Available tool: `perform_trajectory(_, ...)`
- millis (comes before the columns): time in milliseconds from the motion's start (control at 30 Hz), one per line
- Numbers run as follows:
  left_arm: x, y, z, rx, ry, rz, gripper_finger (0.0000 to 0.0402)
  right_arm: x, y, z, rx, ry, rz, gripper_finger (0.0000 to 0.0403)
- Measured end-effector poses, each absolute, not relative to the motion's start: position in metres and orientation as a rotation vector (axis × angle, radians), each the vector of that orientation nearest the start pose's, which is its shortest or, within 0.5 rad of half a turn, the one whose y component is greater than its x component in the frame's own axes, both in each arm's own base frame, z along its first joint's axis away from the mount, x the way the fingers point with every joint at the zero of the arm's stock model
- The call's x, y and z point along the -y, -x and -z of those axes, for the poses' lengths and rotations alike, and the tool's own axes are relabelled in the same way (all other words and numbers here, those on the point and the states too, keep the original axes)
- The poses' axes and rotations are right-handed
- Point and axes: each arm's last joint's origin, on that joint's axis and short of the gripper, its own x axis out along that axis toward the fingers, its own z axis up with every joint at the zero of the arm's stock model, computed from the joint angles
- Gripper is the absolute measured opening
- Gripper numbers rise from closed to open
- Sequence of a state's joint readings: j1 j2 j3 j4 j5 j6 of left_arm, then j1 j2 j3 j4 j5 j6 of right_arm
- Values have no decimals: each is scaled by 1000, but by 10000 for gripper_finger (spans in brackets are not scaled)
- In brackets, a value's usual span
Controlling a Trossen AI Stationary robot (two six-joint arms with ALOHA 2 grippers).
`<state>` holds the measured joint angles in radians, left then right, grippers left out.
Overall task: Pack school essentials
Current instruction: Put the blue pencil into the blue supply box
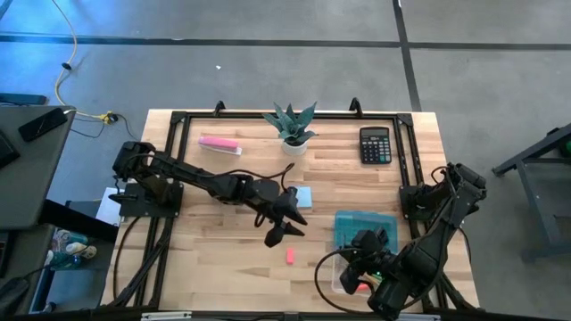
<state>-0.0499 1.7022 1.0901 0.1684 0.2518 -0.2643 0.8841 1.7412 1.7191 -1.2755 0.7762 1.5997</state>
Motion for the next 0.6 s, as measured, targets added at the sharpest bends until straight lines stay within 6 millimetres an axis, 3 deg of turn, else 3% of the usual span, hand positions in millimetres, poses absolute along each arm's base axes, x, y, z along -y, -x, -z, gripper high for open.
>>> perform_trajectory(600, 17, -348, -255, -562, 212, 100, 160, -245, -220, -327, -915, -549, 535, 10)
